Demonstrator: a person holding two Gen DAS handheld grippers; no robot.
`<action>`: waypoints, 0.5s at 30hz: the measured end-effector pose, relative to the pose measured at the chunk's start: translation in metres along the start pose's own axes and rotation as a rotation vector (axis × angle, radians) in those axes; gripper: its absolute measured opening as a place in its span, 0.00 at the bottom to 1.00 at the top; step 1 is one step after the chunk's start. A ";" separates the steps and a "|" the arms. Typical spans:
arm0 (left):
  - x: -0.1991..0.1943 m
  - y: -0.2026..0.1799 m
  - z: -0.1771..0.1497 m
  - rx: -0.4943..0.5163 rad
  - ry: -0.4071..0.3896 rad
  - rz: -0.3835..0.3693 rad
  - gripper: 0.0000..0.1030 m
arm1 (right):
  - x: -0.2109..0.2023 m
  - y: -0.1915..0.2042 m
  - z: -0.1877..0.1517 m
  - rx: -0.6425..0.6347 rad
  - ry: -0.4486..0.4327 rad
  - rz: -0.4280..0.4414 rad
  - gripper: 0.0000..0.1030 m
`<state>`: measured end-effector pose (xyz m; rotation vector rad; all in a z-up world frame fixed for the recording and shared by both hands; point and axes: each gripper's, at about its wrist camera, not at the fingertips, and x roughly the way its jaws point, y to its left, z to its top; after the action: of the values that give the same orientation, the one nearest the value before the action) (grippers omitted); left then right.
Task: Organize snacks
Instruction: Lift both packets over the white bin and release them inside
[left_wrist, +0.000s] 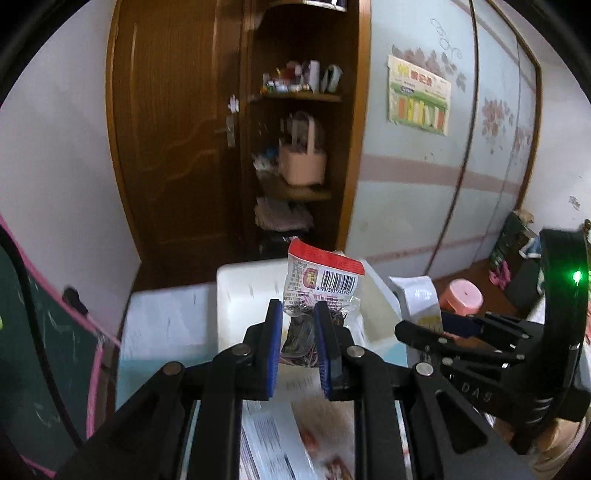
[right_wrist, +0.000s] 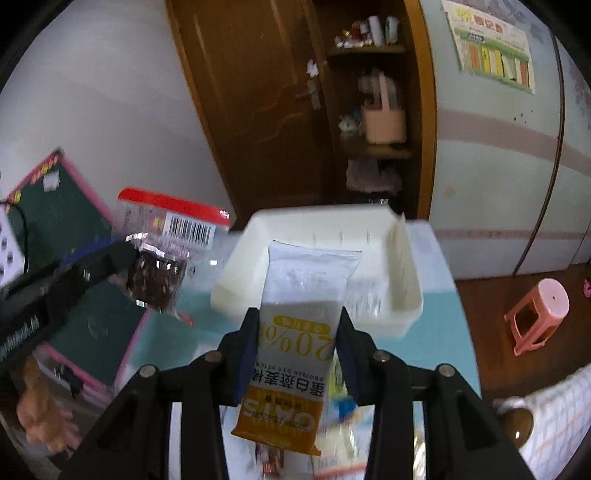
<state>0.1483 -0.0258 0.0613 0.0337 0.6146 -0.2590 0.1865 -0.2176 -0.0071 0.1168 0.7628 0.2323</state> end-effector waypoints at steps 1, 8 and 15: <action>0.006 0.000 0.010 0.002 -0.003 0.011 0.15 | 0.004 -0.002 0.016 0.006 -0.011 -0.006 0.39; 0.073 0.015 0.056 -0.012 0.022 0.075 0.15 | 0.046 -0.021 0.086 0.061 -0.012 -0.047 0.40; 0.136 0.030 0.062 -0.038 0.099 0.095 0.15 | 0.091 -0.031 0.108 0.060 0.031 -0.127 0.40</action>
<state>0.2977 -0.0351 0.0325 0.0387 0.7139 -0.1539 0.3306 -0.2265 0.0035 0.1219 0.8051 0.0910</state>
